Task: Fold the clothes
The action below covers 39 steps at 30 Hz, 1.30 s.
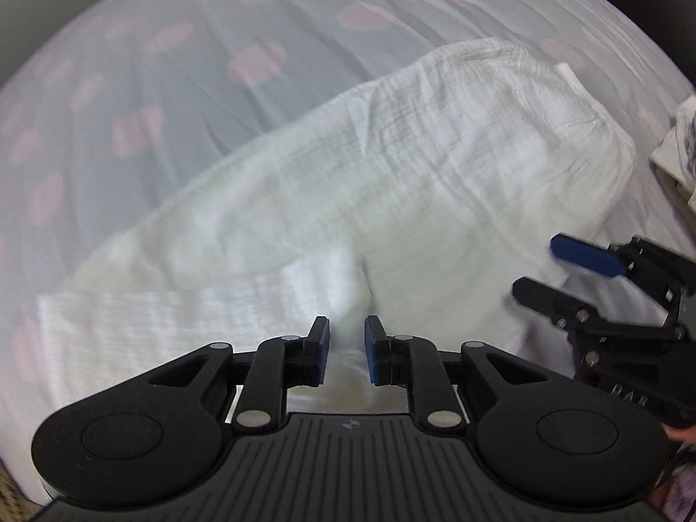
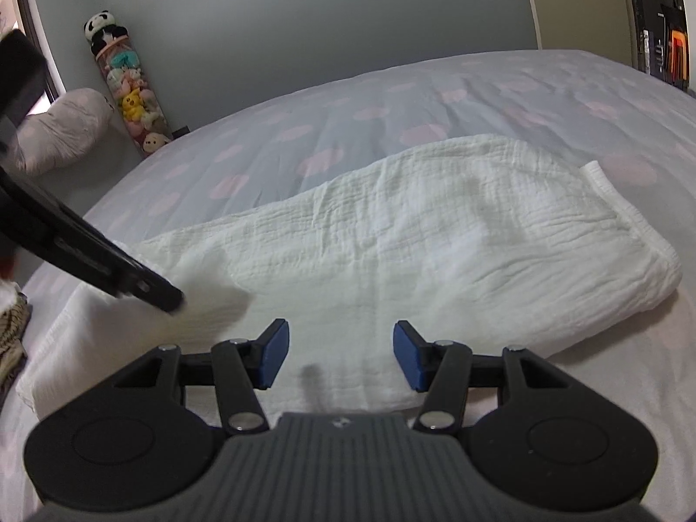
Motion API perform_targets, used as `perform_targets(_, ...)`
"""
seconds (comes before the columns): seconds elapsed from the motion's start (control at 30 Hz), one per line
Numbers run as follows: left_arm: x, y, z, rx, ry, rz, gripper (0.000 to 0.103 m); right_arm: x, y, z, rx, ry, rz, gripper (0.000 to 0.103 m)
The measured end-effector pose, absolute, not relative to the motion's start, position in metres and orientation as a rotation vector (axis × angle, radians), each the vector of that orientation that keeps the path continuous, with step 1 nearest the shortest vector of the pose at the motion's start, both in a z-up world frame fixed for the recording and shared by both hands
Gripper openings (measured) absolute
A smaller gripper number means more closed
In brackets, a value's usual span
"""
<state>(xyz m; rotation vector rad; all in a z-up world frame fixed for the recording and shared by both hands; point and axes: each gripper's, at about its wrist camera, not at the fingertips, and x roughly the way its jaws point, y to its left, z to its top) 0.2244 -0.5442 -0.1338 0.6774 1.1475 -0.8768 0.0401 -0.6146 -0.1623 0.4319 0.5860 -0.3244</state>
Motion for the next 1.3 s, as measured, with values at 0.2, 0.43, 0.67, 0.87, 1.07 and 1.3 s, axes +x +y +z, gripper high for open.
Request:
perform_targets(0.2,0.214,-0.524,-0.101,0.642,1.049,-0.894,0.044,0.041,-0.615,-0.161,0.459,0.574,-0.301,0.057)
perform_targets(0.43,0.214,-0.456,-0.097,0.521,1.016,-0.849,0.048,0.038,-0.609,-0.157,0.459,0.566,-0.287,0.057)
perform_targets(0.67,0.172,-0.423,-0.117,0.504,0.996,-0.906,0.048,0.037,-0.610,-0.157,0.461,0.571,-0.285,0.057)
perform_targets(0.87,0.124,-0.410,-0.122,0.619,0.873,-0.933,0.047,0.038,-0.609,-0.158,0.466,0.574,-0.271,0.059)
perform_targets(1.07,0.090,-0.421,-0.141,0.775,0.777,-0.960,0.042,0.039,-0.606,-0.159,0.469,0.578,-0.247,0.059)
perform_targets(1.3,0.113,-0.441,-0.166,0.677,0.859,-0.887,0.011,0.038,-0.607,-0.161,0.484,0.585,-0.243,0.060)
